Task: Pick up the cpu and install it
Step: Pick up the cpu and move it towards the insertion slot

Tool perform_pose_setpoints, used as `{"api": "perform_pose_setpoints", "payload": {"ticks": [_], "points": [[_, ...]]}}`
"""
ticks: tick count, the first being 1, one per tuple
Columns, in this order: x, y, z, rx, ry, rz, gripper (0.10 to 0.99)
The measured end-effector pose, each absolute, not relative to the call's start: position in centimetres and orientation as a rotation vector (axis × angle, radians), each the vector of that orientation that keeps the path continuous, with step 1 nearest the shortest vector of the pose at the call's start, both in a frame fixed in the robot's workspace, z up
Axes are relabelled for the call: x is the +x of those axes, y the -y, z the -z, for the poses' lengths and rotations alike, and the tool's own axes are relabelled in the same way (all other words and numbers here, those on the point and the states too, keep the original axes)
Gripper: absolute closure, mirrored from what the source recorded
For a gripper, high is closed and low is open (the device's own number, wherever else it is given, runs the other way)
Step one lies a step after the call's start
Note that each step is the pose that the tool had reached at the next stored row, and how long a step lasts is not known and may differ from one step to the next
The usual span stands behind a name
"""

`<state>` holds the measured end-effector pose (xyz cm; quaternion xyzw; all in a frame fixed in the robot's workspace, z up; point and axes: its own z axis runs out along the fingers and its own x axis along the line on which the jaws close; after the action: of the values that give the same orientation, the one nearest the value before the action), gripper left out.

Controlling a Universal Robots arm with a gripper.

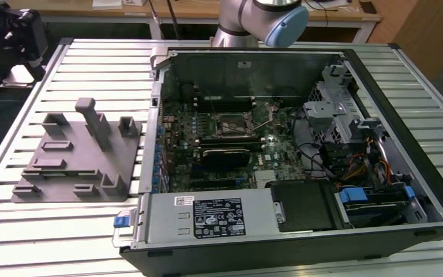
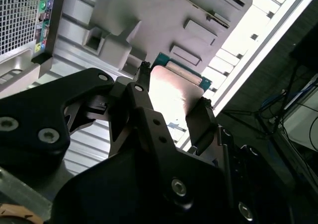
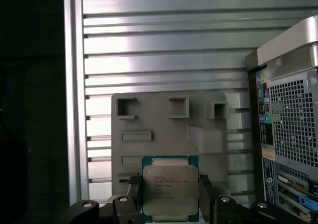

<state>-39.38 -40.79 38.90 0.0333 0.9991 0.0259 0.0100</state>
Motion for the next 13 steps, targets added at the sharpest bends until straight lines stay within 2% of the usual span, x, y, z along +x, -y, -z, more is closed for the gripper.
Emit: {"api": "perform_pose_setpoints", "payload": {"ticks": [13], "points": [[-36.3, 40.8, -38.9, 0.104, -3.119, -0.081, 0.545]]}}
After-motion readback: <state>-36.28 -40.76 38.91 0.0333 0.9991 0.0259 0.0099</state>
